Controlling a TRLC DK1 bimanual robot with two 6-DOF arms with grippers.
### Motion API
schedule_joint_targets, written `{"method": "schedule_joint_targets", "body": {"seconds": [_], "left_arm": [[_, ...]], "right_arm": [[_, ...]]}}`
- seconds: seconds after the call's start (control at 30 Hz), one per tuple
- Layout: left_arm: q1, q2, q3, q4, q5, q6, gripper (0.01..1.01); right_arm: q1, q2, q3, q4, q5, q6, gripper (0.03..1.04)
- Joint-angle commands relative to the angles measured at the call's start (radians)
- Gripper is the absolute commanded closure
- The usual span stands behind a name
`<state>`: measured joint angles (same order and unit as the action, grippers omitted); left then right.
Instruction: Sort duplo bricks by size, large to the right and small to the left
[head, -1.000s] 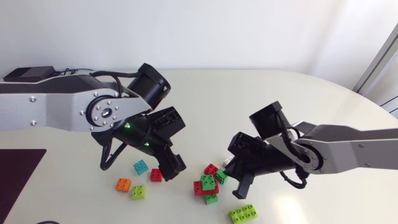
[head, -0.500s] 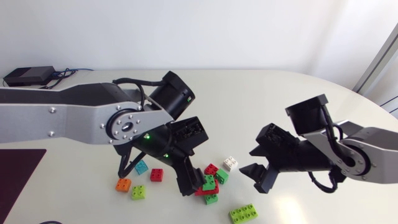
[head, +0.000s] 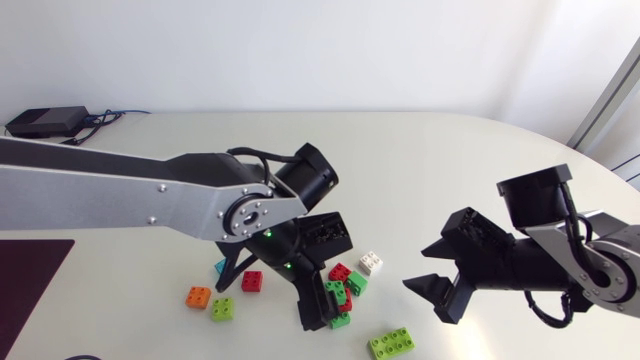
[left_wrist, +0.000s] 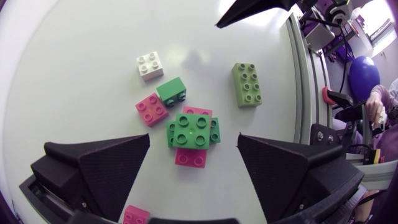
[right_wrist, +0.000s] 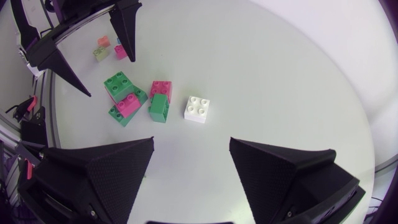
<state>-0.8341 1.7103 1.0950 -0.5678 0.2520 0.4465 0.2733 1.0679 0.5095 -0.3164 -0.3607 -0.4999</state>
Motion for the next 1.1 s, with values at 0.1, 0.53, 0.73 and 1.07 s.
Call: {"method": "schedule_joint_targets", "body": {"seconds": [0.1,0.53,0.73,1.07], "left_arm": [[-0.019,0.061,0.055,-0.004,-0.003,0.017,0.064],[-0.02,0.104,0.078,-0.024,-0.01,0.012,0.718],[-0.02,0.072,0.055,-0.026,-0.014,0.014,0.728],[0.012,-0.057,-0.017,-0.021,-0.011,0.026,0.741]], "right_arm": [[-0.034,-0.019,-0.042,-0.016,-0.026,-0.043,0.18],[-0.097,-0.059,-0.069,-0.035,-0.064,-0.078,0.18],[-0.102,-0.072,-0.068,-0.041,-0.064,-0.078,0.18],[-0.092,-0.072,-0.043,-0.046,-0.063,-0.063,0.18]]}}
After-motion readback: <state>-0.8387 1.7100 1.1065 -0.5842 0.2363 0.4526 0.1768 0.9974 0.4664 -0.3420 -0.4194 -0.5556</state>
